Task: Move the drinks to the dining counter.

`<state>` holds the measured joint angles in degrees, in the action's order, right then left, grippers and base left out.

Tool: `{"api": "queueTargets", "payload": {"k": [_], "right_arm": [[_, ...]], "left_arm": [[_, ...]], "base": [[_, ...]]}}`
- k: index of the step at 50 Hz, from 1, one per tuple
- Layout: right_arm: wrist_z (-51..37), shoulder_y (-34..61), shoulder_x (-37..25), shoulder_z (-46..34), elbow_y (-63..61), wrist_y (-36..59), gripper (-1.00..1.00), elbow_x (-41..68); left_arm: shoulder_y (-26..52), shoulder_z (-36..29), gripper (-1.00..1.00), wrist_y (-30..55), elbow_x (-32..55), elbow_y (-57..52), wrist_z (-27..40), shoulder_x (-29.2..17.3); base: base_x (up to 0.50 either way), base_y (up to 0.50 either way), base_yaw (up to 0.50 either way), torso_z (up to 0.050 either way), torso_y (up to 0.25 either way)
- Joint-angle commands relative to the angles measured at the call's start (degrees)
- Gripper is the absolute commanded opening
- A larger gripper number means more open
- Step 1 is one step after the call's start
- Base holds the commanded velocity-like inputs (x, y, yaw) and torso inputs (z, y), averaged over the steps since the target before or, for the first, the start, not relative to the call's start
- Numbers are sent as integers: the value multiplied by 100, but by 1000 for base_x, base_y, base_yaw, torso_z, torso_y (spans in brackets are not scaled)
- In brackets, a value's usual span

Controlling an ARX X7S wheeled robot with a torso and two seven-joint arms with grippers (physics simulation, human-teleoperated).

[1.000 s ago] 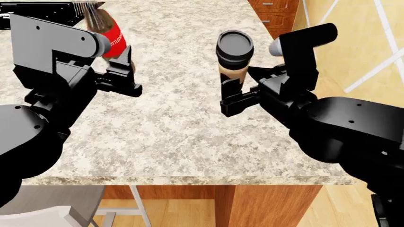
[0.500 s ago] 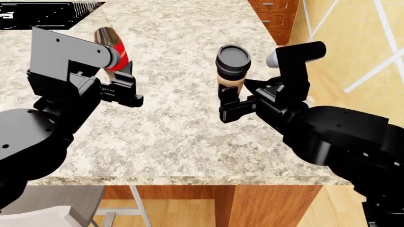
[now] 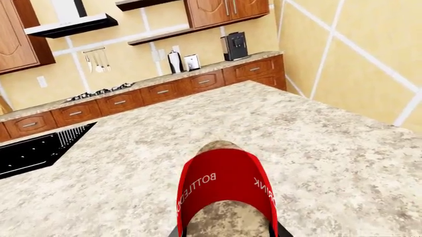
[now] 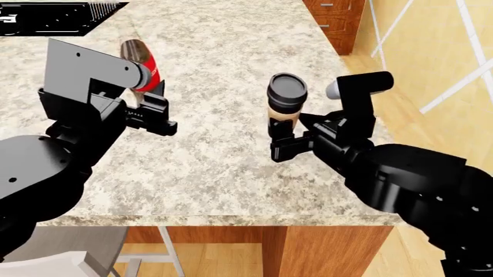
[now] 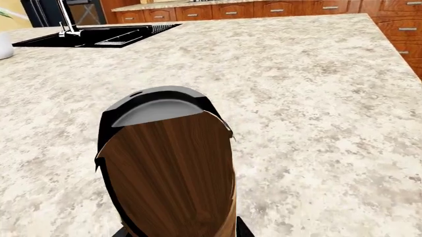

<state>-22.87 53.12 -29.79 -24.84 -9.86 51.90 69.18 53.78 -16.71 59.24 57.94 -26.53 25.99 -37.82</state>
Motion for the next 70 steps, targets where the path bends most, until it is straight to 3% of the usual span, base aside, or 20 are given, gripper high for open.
{"api": "queueTargets", "payload": {"k": [1,49,50,70], "right_arm": [[162,-152,-27,50,13,-100,-100,-154],[291,-273,-101,-172,20,-98,-100,-227],[268,-281,-112,-163,-2,-101,100,-227],[213,-315,-194,-129,-153,-103,100,-151]], "left_arm": [[82,65,-100,-6,-59,-22,79,-8],[41,26,-100,-112,-58,-3,74,-52],[58,35,-100,-103,-43,0,76,-54],[-3,39,-100,-172,-41,-7,63,-95]], "base": [[0,0,0,0,0],[0,0,0,0,2],[0,0,0,0,0],[0,0,0,0,1]]}}
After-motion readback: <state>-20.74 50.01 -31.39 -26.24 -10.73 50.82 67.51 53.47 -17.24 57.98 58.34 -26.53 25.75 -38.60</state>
